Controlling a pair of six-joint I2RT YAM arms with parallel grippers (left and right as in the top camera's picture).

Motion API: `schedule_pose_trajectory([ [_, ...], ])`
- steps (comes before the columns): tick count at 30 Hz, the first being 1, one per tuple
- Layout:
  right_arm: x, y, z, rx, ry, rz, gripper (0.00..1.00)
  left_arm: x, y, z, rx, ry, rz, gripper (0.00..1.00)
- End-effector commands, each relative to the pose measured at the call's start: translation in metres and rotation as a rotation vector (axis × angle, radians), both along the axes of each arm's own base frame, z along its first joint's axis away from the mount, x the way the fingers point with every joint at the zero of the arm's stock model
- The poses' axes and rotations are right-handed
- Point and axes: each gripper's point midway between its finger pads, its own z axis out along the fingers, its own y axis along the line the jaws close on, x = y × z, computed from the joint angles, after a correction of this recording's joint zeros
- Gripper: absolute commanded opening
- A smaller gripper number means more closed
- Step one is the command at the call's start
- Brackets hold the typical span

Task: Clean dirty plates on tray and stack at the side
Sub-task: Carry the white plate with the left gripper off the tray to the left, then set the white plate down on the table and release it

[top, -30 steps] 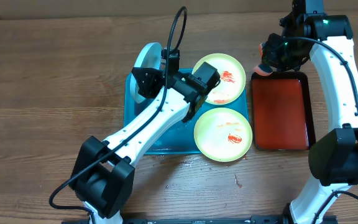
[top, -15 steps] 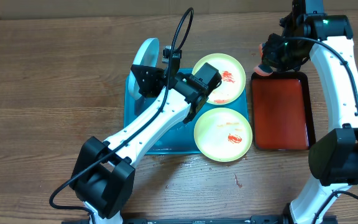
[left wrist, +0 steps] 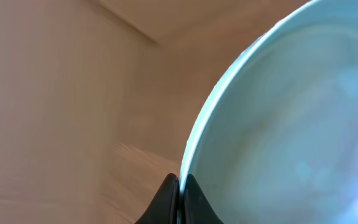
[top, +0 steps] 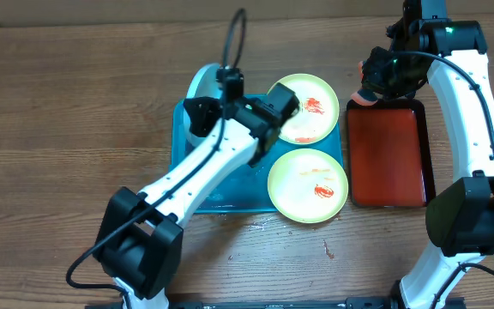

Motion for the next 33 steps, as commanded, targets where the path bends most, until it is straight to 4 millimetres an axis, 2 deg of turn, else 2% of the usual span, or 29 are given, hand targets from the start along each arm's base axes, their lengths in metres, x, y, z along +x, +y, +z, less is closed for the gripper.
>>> schedule_pose_trajectory([
  [1,0.002,-0.002,0.006,-0.006,-0.021,0.003,0.04,0.001,0.008,-0.033,-0.314,0.152,0.032,0.04],
  [5,0.002,-0.002,0.006,-0.006,-0.021,0.003,0.04,0.008,0.016,-0.062,-0.553,0.312,0.003,0.04],
  [9,0.002,-0.002,0.006,-0.006,-0.021,0.003,0.04,0.016,0.028,-0.072,-0.860,0.388,-0.043,0.04],
  [11,0.002,-0.002,0.006,-0.006,-0.021,0.003,0.04,0.020,0.043,-0.073,-0.993,0.391,-0.043,0.04],
  [14,0.002,-0.002,0.006,-0.006,-0.021,0.003,0.04,0.022,0.079,-0.072,-1.130,0.359,0.008,0.04],
  [16,0.002,-0.002,0.006,-0.006,-0.021,0.003,0.04,0.020,0.107,-0.072,-1.167,0.323,0.068,0.04],
  [18,0.002,-0.002,0.006,-0.006,-0.021,0.003,0.04,0.016,0.144,-0.072,-1.183,0.273,0.147,0.04],
  [22,0.003,-0.002,0.006,-0.006,-0.021,0.002,0.04,0.007,0.194,-0.076,-1.214,0.184,0.269,0.04],
  [25,0.003,-0.002,0.006,-0.006,-0.022,0.003,0.04,0.001,0.223,-0.084,-1.232,0.118,0.350,0.04],
  [28,0.003,-0.002,0.006,-0.007,-0.023,0.006,0.04,-0.005,0.240,-0.096,-1.242,0.069,0.414,0.04],
  [29,0.003,-0.002,0.006,-0.007,-0.023,0.006,0.04,-0.011,0.248,-0.104,-1.229,0.050,0.463,0.04],
  [30,0.003,-0.002,0.006,-0.007,-0.023,0.008,0.04,-0.028,0.270,-0.124,-1.138,0.004,0.608,0.04],
  [33,0.002,-0.002,0.006,-0.011,-0.025,0.019,0.04,-0.033,0.274,-0.142,-1.115,-0.018,0.630,0.04],
])
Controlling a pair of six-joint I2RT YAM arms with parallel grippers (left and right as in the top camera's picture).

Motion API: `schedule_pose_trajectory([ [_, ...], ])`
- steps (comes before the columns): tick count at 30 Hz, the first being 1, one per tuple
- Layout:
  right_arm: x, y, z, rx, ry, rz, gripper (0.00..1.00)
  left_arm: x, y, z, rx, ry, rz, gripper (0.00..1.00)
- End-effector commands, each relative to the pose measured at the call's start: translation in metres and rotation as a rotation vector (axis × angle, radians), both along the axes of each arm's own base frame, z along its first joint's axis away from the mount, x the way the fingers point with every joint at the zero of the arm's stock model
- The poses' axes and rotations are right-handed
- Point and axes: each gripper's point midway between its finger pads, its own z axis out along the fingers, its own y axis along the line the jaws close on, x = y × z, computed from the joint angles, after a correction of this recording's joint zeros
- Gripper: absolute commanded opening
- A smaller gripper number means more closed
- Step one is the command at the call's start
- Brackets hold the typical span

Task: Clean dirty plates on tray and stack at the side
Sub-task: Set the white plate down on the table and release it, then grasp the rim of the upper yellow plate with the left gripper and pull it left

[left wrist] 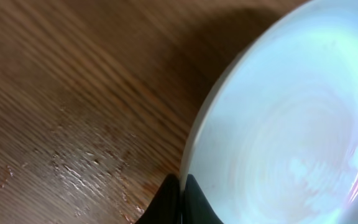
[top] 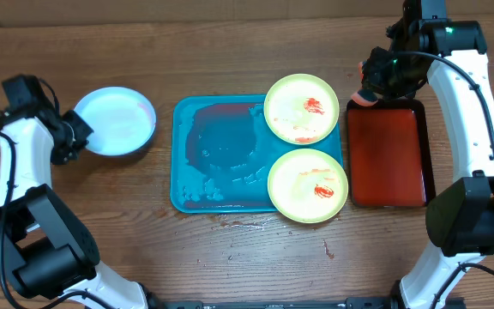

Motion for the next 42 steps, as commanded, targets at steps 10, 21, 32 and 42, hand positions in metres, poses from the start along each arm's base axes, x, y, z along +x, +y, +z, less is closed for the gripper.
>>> schedule_pose_trajectory([
  [10,0.003,-0.002,0.006,-0.009,-0.026,0.015,0.04,-0.039,0.001,-0.052,0.046,0.068,0.103,0.04],
  [21,0.003,-0.002,0.006,-0.009,-0.026,0.015,0.04,-0.039,-0.007,-0.046,0.068,0.112,-0.077,0.66],
  [32,0.006,-0.002,0.007,-0.009,-0.039,0.015,0.04,0.038,-0.109,0.036,0.014,-0.046,-0.533,0.65],
  [42,0.007,-0.002,0.007,-0.009,-0.042,0.015,0.04,0.087,-0.270,0.077,-0.018,-0.247,-0.714,0.72],
])
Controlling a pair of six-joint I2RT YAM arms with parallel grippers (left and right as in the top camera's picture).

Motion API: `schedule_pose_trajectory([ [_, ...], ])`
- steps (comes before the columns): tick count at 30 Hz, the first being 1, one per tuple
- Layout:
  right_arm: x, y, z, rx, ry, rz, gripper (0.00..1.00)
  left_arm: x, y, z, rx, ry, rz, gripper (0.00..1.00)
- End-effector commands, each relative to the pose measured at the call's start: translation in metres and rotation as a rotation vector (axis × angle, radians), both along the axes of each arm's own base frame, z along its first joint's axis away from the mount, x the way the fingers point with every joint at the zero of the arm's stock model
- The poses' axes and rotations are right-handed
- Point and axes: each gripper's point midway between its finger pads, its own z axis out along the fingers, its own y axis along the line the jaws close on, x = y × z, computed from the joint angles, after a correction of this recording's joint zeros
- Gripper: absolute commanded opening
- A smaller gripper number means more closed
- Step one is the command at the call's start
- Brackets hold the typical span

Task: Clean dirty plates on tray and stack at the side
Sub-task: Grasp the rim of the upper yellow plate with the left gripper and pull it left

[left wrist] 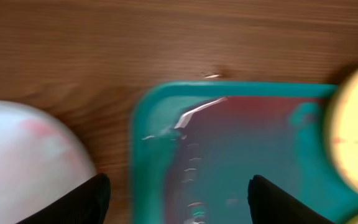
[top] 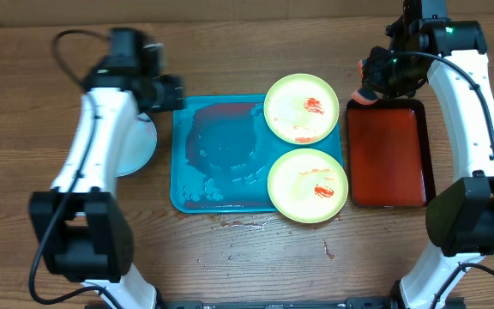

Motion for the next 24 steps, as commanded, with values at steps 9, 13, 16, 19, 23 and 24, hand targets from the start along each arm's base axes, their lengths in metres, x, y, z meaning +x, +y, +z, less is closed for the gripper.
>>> schedule_pose_trajectory([
  [9,0.003,-0.002,0.006,-0.003,-0.022,-0.001,0.04,0.029,-0.187,-0.040,-0.195,0.000,-0.139,0.73],
  [13,0.003,-0.001,0.006,-0.003,-0.022,0.001,0.04,0.036,-0.228,-0.067,-0.191,0.098,-0.201,0.72],
  [16,0.002,-0.001,0.006,-0.004,-0.019,0.001,0.04,0.037,-0.235,-0.081,-0.179,0.138,-0.206,0.64],
  [19,0.001,-0.001,0.006,-0.004,-0.015,0.001,0.04,0.036,-0.234,-0.095,-0.170,0.165,-0.198,0.52],
  [23,0.001,-0.001,0.006,-0.004,-0.015,0.001,0.04,0.032,-0.232,-0.104,-0.154,0.189,-0.191,0.48],
  [24,0.001,-0.001,0.006,-0.004,-0.015,0.002,0.04,0.031,-0.231,-0.106,-0.148,0.192,-0.189,0.47],
])
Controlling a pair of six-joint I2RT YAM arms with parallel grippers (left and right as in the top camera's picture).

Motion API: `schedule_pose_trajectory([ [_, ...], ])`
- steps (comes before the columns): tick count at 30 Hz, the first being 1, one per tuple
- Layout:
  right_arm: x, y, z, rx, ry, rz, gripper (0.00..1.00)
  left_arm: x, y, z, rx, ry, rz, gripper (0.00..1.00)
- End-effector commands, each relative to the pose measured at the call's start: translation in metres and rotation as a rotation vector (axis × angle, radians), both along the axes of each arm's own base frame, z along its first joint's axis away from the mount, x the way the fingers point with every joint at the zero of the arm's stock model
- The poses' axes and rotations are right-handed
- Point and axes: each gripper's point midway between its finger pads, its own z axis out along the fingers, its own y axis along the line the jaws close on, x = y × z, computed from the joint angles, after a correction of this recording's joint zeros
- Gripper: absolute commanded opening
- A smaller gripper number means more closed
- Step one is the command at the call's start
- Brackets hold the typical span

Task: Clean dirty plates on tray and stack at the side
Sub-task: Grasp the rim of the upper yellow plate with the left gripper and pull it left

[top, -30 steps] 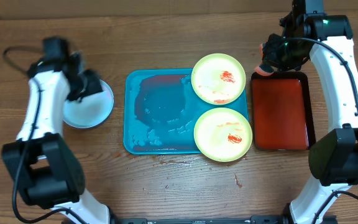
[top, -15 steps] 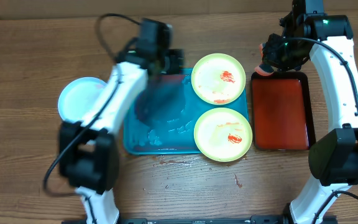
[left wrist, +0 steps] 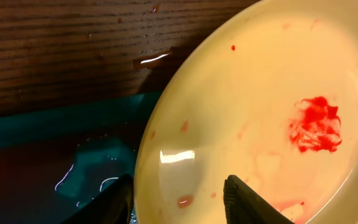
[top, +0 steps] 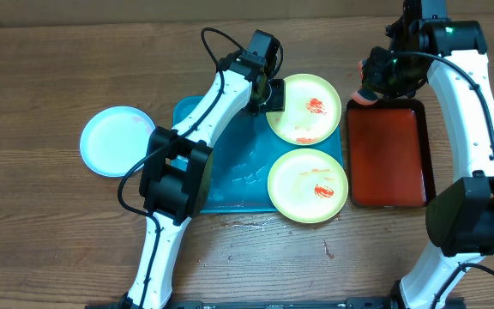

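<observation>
Two yellow-green plates smeared with red sit on the right side of the teal tray point(top: 221, 172): the upper plate point(top: 309, 112) and the lower plate point(top: 308, 185). My left gripper point(top: 270, 94) is open at the upper plate's left rim. In the left wrist view the left gripper point(left wrist: 176, 205) has its fingers point(left wrist: 104, 205) on either side of the upper plate's point(left wrist: 253, 124) rim. A pale blue plate point(top: 117, 141) lies on the table left of the tray. My right gripper point(top: 369, 86) hovers at the red tray's far left corner with a pinkish thing point(top: 363, 98) at its tip.
A dark red tray point(top: 386, 154) lies right of the teal tray. The teal tray's floor is wet and smeared. A few red spots mark the wooden table point(top: 328, 250) in front of the lower plate.
My left gripper was open over the teal tray's left edge, beside the pale blue plate. It is now at the upper yellow-green plate's left rim, still open. The right arm has not moved.
My left gripper was shut on the pale blue plate over the tray. Then it held that plate out on the table at the left. Later the plate lay there alone, with the gripper open by the tray. Now the gripper straddles the upper dirty plate's rim.
</observation>
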Motion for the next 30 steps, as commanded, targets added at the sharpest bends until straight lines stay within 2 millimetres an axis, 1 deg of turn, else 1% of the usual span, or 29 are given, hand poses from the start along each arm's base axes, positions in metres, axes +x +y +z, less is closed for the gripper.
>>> schedule_pose_trajectory([
  [1,0.002,-0.001,0.006,-0.004,-0.019,0.002,0.04,0.001,-0.001,-0.007,0.009,0.012,0.010,0.47],
  [5,0.002,-0.001,0.006,-0.004,-0.020,0.002,0.04,0.001,0.005,-0.010,0.037,0.014,0.019,0.45],
  [8,0.002,-0.001,0.006,-0.004,-0.021,0.002,0.04,-0.002,0.012,-0.017,0.073,0.020,0.026,0.45],
  [12,0.002,-0.001,0.006,-0.004,-0.020,0.002,0.04,-0.005,0.013,-0.026,0.077,0.027,0.027,0.37],
  [17,0.002,-0.001,0.006,-0.004,-0.020,0.001,0.04,-0.004,0.014,-0.032,0.077,0.018,0.028,0.28],
  [21,0.002,-0.001,0.006,-0.004,-0.020,0.002,0.04,-0.004,0.017,-0.039,0.090,0.011,0.033,0.28],
  [25,0.002,-0.001,0.006,-0.004,-0.020,0.002,0.04,-0.003,0.017,-0.043,0.089,0.003,0.035,0.23],
  [30,0.002,-0.001,0.006,-0.004,-0.019,0.002,0.04,-0.002,0.018,-0.049,0.084,-0.008,0.038,0.21],
])
